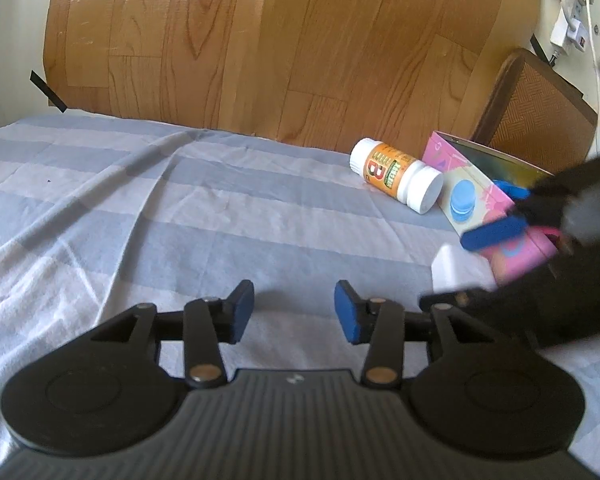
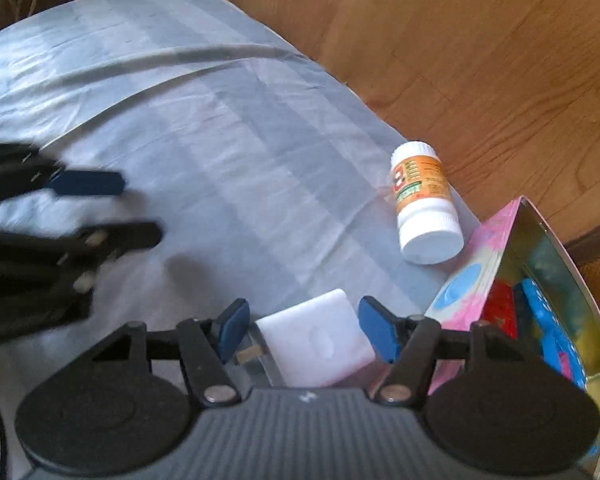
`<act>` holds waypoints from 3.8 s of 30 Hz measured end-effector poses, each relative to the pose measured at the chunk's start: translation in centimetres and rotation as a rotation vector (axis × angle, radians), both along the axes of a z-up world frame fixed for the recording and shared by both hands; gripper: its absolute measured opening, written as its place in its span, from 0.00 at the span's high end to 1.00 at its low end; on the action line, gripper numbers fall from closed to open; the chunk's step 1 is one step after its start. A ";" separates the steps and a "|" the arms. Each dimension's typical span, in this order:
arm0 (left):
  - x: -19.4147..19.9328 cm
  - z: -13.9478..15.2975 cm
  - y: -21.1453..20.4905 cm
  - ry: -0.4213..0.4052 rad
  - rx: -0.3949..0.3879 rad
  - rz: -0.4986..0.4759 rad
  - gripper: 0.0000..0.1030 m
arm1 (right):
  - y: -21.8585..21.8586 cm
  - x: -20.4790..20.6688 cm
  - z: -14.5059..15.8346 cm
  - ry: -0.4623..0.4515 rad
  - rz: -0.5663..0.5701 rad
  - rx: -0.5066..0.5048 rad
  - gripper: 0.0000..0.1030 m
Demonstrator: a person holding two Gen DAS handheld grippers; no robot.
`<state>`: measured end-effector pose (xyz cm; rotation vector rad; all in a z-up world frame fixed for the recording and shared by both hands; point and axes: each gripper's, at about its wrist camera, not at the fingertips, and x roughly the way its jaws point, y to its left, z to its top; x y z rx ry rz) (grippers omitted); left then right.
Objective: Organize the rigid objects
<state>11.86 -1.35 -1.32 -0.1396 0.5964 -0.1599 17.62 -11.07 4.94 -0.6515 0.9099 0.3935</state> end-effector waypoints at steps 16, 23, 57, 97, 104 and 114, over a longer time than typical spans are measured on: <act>1.2 1.2 -1.1 0.036 -0.157 -0.225 0.43 | -6.6 -14.5 -0.5 -0.214 -0.176 0.412 0.71; 0.2 3.3 -7.3 -0.106 0.135 -0.439 0.11 | -9.6 -14.7 -2.7 -0.230 -0.320 0.630 0.52; -8.0 2.0 -3.1 0.183 -0.269 -0.773 0.50 | -15.4 -23.1 -1.9 -0.215 0.000 0.586 0.30; 4.8 5.2 -25.7 0.029 -0.019 -0.569 0.47 | -25.8 -8.4 -1.4 -0.591 -0.593 0.395 0.33; -0.8 7.3 -23.4 -0.098 0.111 -0.511 0.47 | -24.4 -13.4 -1.1 -0.654 -0.609 0.488 0.32; -5.0 7.6 -18.1 -0.113 0.121 -0.400 0.46 | -22.0 -19.5 0.8 -0.693 -0.656 0.604 0.32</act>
